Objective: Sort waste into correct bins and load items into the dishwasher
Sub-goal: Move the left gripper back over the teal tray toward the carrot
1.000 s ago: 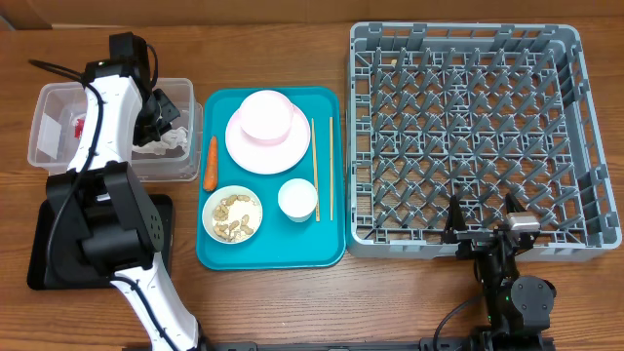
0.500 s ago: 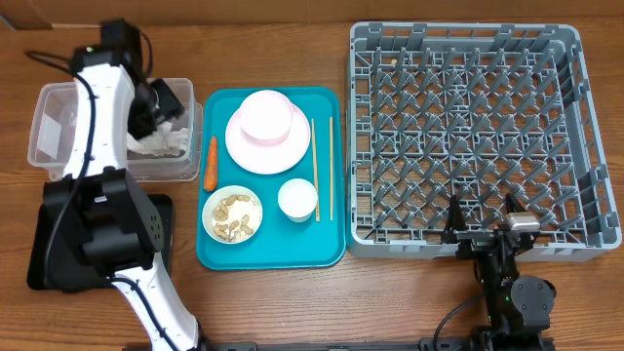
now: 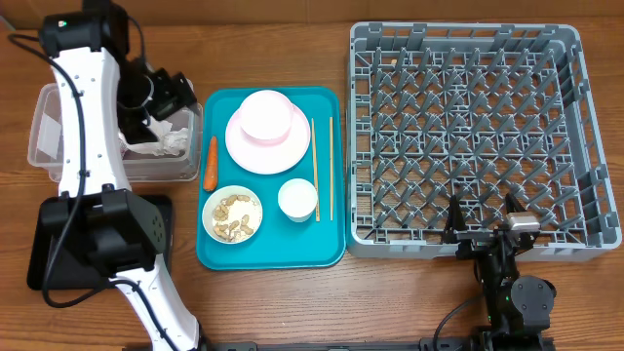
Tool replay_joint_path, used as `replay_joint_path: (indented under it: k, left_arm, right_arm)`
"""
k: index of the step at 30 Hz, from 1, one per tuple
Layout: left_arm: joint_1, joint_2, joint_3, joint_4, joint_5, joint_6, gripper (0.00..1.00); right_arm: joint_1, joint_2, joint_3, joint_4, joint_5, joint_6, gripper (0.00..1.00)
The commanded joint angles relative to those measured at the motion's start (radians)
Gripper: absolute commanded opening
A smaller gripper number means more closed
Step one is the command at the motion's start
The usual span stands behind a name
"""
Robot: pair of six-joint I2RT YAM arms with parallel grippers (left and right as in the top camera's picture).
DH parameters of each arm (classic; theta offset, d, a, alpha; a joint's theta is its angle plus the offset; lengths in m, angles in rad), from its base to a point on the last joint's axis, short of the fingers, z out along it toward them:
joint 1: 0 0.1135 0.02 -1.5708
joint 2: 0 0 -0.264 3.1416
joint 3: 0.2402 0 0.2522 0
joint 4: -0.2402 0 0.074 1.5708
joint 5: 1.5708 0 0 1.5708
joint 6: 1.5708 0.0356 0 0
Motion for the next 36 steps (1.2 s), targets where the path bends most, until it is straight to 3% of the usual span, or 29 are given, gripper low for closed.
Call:
replay_joint_path:
  k: [1,18,25,36]
  left_arm:
    - [-0.083,-0.016,-0.029,-0.003,0.062,0.077,0.75]
    - [-0.477,-0.016,-0.083,-0.003,-0.105,0.023,0.77]
    - [-0.5,-0.02,-0.083,-0.004,-0.111,0.024,0.61]
    - [-0.497,-0.136,-0.172,-0.004,-0.122,0.027,0.71]
  right_arm:
    - [0.007,-0.001,-0.01,0.006,0.008,-0.004,1.0]
    - [0.007,-0.001,-0.01,0.006,0.008,-0.004,1.0]
    - [0.007,-0.001,-0.01,0.006,0.008,-0.004,1.0]
    - [0.007,-0.001,-0.01,0.006,0.008,-0.004,1.0]
